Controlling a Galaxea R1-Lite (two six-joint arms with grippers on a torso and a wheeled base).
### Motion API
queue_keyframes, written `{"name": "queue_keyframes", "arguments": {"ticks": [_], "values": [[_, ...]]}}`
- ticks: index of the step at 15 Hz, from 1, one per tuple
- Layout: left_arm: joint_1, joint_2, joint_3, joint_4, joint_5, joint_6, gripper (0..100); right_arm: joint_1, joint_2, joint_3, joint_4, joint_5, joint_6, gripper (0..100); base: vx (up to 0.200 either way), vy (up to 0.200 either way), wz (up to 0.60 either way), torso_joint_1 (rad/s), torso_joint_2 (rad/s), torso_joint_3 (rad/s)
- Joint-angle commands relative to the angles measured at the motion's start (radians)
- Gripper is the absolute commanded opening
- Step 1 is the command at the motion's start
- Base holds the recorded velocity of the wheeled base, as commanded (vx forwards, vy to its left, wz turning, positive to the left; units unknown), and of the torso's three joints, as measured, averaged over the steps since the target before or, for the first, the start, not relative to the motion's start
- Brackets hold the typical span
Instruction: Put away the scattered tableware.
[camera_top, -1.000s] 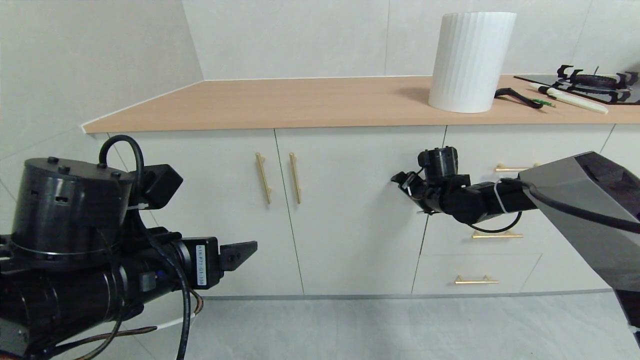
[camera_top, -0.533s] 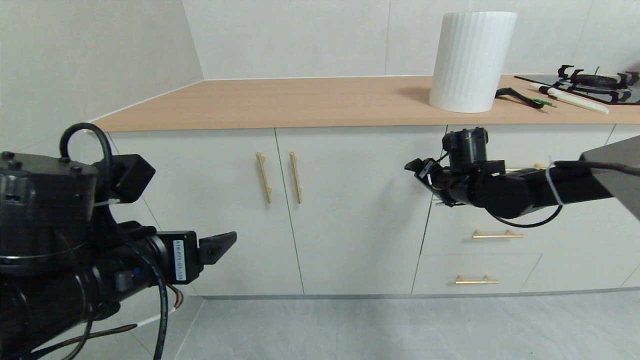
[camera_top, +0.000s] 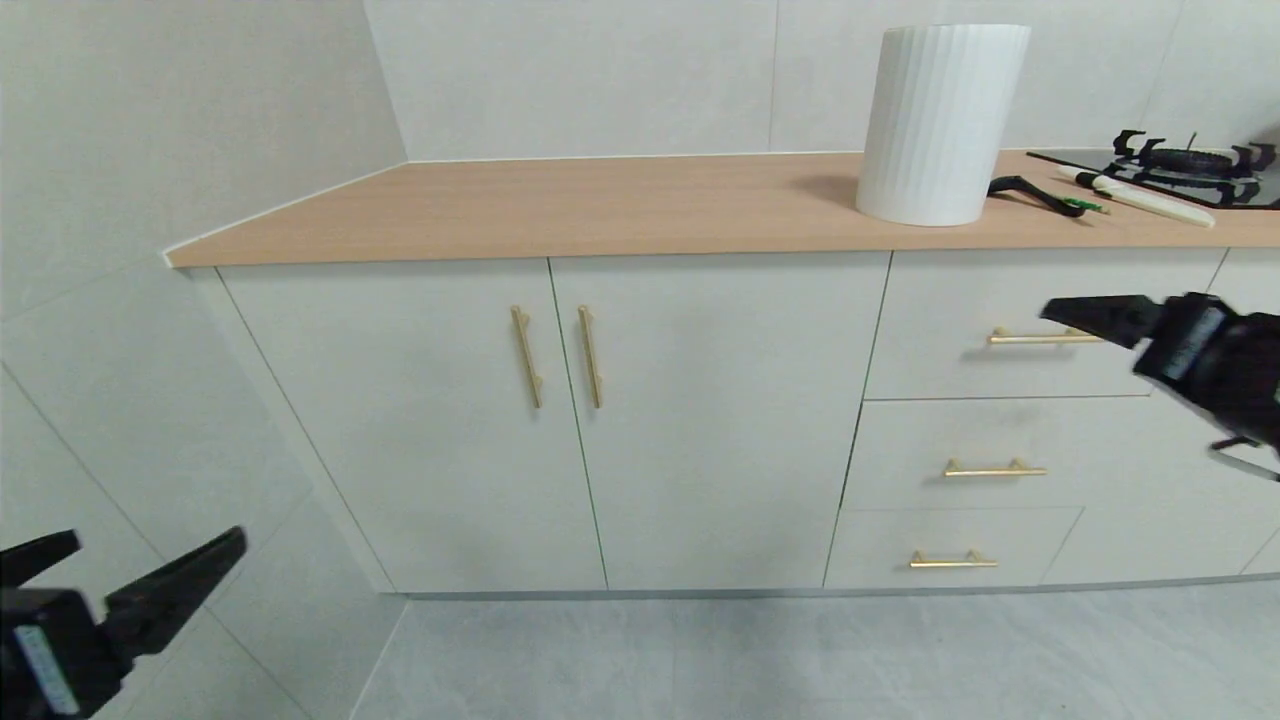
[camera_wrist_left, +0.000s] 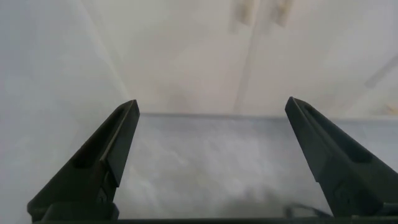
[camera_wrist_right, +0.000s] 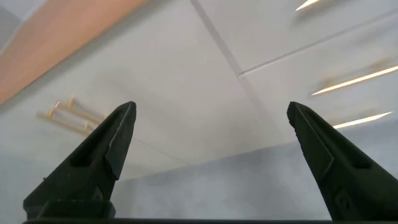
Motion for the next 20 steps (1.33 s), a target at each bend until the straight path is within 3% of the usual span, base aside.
{"name": "queue_keyframes", "arguments": {"ticks": [1, 2, 3, 8, 13, 14, 16, 18, 19, 20], "values": [[0.142, -0.344, 0.116, 0.045, 0.0, 0.119, 100, -0.094, -0.564, 0.238, 0.135, 0.062, -0.212, 100, 0.0, 0.0, 0.0, 0.0, 0.0, 0.0], [0.176, -0.412, 0.14, 0.064, 0.0, 0.166, 100, -0.094, -0.66, 0.232, 0.246, 0.065, -0.218, 100, 0.0, 0.0, 0.0, 0.0, 0.0, 0.0], [0.206, -0.465, 0.173, 0.065, -0.002, 0.192, 100, -0.094, -0.746, 0.229, 0.339, 0.065, -0.218, 100, 0.0, 0.0, 0.0, 0.0, 0.0, 0.0], [0.308, -0.689, 0.309, 0.07, -0.058, 0.206, 100, -0.156, -1.061, 0.267, 0.591, 0.065, -0.245, 100, 0.0, 0.0, 0.0, 0.0, 0.0, 0.0], [0.366, -0.732, 0.357, 0.062, -0.057, 0.195, 100, -0.284, -1.2, 0.312, 0.609, 0.123, -0.25, 100, 0.0, 0.0, 0.0, 0.0, 0.0, 0.0], [0.412, -0.754, 0.36, 0.064, -0.065, 0.198, 100, -0.299, -1.236, 0.332, 0.612, 0.134, -0.256, 100, 0.0, 0.0, 0.0, 0.0, 0.0, 0.0], [0.444, -0.827, 0.375, 0.073, -0.106, 0.226, 100, -0.299, -1.24, 0.361, 0.611, 0.114, -0.264, 100, 0.0, 0.0, 0.0, 0.0, 0.0, 0.0], [0.447, -0.827, 0.475, 0.033, -0.109, 0.217, 100, -0.299, -1.24, 0.461, 0.582, 0.12, -0.304, 100, 0.0, 0.0, 0.0, 0.0, 0.0, 0.0], [0.447, -0.827, 0.513, -0.011, -0.128, 0.221, 100, -0.299, -1.24, 0.539, 0.526, 0.122, -0.354, 100, 0.0, 0.0, 0.0, 0.0, 0.0, 0.0], [0.447, -0.827, 0.522, -0.045, -0.2, 0.221, 100, -0.299, -1.24, 0.625, 0.434, 0.12, -0.399, 100, 0.0, 0.0, 0.0, 0.0, 0.0, 0.0]]}}
